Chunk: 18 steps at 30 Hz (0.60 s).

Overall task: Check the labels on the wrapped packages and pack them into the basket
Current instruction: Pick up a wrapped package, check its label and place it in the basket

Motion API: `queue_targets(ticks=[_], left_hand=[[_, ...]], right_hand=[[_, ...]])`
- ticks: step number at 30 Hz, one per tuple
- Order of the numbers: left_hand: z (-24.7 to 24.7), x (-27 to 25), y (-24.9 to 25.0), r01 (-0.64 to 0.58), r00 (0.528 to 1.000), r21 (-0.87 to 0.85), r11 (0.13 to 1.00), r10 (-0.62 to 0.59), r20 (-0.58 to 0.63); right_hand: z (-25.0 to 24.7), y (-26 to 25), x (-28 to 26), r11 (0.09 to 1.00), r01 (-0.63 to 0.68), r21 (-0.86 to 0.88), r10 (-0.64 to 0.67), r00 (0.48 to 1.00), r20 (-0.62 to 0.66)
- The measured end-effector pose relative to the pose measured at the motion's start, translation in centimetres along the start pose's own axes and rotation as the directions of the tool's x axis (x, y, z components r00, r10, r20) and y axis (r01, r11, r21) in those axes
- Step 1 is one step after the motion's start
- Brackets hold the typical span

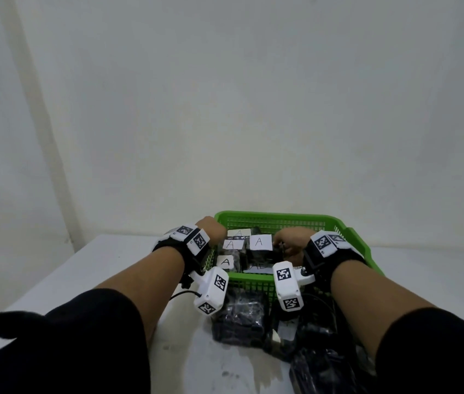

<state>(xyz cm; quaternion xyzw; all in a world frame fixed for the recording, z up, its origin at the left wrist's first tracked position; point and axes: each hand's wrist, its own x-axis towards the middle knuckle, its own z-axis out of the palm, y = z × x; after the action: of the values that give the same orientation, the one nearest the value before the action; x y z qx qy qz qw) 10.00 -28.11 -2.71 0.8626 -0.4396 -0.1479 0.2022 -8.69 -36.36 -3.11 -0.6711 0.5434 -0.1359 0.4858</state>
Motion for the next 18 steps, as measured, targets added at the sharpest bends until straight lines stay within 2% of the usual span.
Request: queue_targets(ticks=[5,8,12,18], left_hand=[[0.5,0.1,-0.5,0.006,0.999,-0.041,0.999,-0.008,-0.044],[0.6,0.2,-0.6,0.007,1.0,-0.064,0.998,-0.008,-0.018],[0.6,0.3,-0.9,0.025,1.0,-0.107,0.994,-0.027,-0.012],[0.9,0.5,-1.0,0.034,0.999,-0.138,0.99,-0.036,-0.011]], right_hand=[[0.5,0.4,0.0,0.998,-0.046,0.032,0.046,0.999,-0.003],[0.4,0.7,0.4,0.999,-0.04,0.02,0.04,0.999,0.018],[0.7,0.9,0.3,0.994,-0.065,0.082,0.07,0.996,-0.053],[1.4,0.8,1.7,0.996,-0.022,-0.085,0.014,0.996,-0.086]])
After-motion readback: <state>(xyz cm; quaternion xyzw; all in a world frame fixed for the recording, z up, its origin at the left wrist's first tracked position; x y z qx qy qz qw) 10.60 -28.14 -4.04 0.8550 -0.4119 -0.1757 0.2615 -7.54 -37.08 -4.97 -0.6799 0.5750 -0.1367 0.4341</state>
